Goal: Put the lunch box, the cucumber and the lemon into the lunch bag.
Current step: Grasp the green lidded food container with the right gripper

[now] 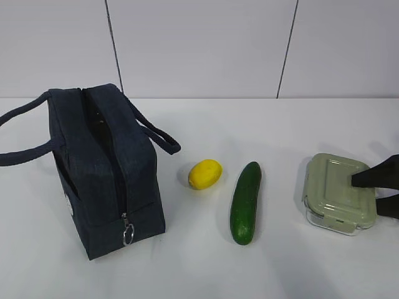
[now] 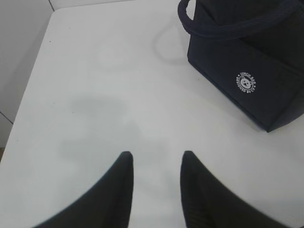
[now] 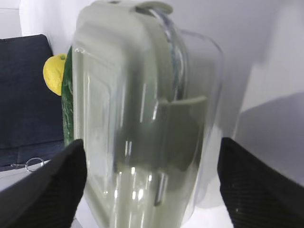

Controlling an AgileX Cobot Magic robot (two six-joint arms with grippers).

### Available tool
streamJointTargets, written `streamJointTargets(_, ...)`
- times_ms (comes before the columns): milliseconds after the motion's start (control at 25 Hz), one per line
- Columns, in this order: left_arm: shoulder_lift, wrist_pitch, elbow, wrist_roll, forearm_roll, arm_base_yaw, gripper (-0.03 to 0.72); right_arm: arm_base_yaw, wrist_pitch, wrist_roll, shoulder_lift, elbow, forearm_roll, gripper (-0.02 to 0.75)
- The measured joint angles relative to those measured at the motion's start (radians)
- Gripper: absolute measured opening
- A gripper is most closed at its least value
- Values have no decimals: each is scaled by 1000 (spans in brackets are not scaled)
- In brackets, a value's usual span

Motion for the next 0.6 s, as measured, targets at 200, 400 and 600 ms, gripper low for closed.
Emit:
streamJointTargets(200, 0, 0, 0, 0, 0, 0, 244, 0, 2, -34, 4, -4, 16, 627)
streamJointTargets(400, 0, 0, 0, 0, 0, 0, 244, 0, 5, -74, 4, -6, 41, 624)
streamJointTargets(600, 0, 0, 0, 0, 0, 0, 244, 0, 5, -85, 6, -6, 47, 612)
